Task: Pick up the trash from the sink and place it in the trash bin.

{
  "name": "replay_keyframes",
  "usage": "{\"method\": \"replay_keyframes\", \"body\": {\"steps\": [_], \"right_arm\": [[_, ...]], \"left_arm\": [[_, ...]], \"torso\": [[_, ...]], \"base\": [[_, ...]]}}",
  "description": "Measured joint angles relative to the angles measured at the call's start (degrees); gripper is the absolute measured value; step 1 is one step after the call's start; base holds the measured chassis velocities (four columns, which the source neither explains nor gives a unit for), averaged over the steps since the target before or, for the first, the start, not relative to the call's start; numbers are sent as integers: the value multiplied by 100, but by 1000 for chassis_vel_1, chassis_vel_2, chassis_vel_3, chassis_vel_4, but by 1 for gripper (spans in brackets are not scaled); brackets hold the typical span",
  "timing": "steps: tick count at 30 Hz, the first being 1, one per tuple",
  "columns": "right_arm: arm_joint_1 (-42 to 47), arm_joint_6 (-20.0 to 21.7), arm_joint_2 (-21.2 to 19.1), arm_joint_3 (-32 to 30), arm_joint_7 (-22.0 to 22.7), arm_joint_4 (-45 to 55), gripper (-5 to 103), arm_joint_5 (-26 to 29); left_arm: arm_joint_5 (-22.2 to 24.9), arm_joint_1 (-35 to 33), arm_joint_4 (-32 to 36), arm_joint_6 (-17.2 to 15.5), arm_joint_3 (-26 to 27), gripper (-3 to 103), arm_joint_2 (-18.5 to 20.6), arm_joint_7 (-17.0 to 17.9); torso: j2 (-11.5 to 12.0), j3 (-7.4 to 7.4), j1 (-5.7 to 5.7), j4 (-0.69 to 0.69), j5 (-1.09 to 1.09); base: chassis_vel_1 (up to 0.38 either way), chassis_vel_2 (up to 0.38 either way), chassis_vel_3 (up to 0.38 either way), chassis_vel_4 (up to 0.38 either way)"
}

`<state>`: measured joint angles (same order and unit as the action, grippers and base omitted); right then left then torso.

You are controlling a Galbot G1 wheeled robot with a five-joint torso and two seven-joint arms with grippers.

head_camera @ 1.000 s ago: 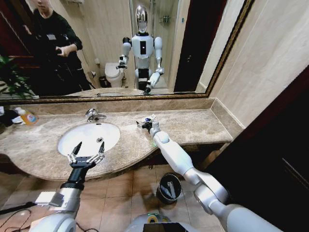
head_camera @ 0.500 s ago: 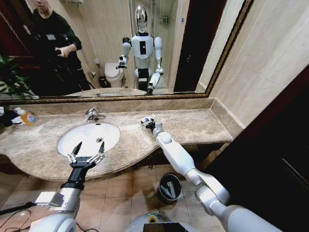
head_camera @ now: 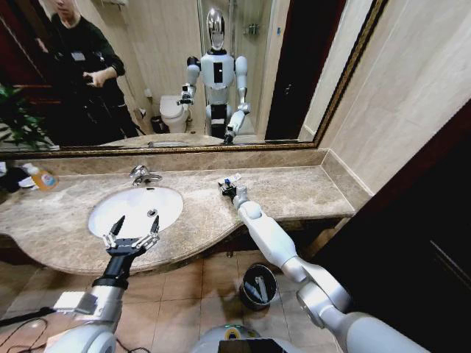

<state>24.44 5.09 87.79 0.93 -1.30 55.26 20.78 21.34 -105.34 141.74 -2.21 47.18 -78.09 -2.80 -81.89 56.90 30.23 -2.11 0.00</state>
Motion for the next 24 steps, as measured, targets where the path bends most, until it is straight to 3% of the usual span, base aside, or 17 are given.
{"method": "replay_keyframes", "body": {"steps": [14, 22, 24], "right_arm": [[260, 65, -185, 45, 199, 648, 26, -8], [774, 499, -791, 234, 812, 2170, 26, 423], [1027, 589, -1130, 277, 1017, 2775, 26, 577]], "left_arm": [[0, 0, 0, 0, 0, 100, 0, 0], [0, 0, 0, 0, 0, 100, 0, 0], [0, 0, 0, 0, 0, 100, 0, 0]], "torso": [[0, 0, 0, 0, 0], [0, 0, 0, 0, 0], [0, 0, 0, 0, 1]], "base": [[0, 0, 0, 0], [0, 0, 0, 0], [0, 0, 0, 0]]}}
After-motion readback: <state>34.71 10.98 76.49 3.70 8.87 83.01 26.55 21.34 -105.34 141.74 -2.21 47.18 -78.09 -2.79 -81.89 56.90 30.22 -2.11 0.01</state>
